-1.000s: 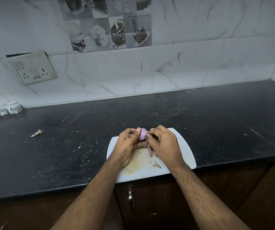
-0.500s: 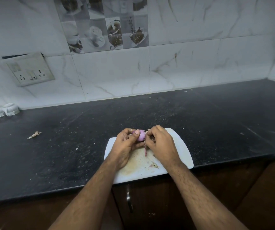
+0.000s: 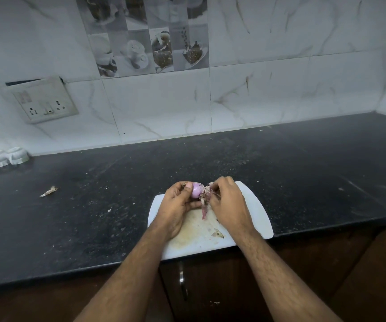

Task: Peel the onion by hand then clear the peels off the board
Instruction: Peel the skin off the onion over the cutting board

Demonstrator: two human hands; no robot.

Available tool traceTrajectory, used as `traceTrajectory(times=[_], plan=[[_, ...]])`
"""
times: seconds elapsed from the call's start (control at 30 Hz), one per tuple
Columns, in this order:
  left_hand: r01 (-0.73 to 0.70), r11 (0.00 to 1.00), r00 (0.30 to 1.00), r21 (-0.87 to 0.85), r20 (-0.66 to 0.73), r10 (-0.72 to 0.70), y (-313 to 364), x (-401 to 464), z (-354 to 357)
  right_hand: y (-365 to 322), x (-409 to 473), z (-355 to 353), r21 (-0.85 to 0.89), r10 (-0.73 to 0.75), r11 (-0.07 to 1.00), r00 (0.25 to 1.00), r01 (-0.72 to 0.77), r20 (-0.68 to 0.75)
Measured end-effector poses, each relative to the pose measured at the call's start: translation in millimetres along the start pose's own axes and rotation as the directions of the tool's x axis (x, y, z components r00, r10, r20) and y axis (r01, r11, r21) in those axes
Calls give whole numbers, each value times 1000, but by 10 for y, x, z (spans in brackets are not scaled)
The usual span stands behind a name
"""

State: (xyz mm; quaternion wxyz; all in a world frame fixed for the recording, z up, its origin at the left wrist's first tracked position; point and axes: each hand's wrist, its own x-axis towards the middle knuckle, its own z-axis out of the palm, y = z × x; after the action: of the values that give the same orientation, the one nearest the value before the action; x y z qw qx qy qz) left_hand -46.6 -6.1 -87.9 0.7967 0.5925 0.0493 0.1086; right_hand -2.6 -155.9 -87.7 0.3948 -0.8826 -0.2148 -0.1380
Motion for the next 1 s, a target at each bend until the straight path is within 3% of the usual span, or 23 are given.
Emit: traceTrajectory(times=[0.2,0.77,1.0], plan=[[-13,999,1000,45,6,13,-6,-18,-3,-22,-37,-19,124,-129,984,992,127,3],[-18,999,999,31,44,16,-30,12,-29,20,-6,0,89,-49,995,998,47,25],[-47,998,998,32,52,45,-35,15,-34,-11,-26,-34,146,-83,986,997,84,-12]])
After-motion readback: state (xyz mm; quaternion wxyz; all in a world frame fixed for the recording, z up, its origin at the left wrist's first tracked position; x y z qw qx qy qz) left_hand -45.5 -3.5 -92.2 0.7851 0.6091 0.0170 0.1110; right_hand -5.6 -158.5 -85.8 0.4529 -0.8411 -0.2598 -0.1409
